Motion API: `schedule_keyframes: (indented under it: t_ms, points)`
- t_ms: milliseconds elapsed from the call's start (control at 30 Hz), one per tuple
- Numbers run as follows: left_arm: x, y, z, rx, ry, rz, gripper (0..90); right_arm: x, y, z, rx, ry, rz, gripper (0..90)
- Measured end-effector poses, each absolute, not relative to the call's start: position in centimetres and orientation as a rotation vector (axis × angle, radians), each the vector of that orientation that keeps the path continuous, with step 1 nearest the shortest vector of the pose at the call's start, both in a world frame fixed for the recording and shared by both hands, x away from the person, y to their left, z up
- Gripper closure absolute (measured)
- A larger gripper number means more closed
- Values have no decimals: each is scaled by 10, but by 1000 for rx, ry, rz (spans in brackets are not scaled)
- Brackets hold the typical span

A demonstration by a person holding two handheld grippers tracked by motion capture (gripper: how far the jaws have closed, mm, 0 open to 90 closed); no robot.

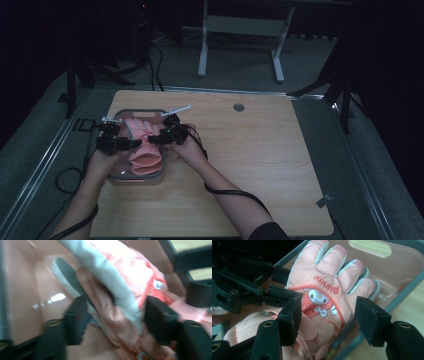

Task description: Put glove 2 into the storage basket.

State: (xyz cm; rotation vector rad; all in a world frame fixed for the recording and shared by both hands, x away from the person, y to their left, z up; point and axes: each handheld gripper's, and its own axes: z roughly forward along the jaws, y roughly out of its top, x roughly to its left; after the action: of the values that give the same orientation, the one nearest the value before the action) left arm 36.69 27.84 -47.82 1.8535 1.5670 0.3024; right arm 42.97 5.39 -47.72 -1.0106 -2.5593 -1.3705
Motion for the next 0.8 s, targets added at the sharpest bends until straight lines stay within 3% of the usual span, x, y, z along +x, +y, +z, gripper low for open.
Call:
schedule_keyframes:
  t_ms: [133,400,800]
  points:
    - [363,281,-474,1826,1560,379,151,431,45,-474,-973,-2530,-1409,293]
    - [343,278,-448,1799,1456,499,137,425,28,-460,-875,-2545,-1458,209]
    - [310,236,-421,1793,1244,474,137,411,4,-446,-773,-2592,-1501,185]
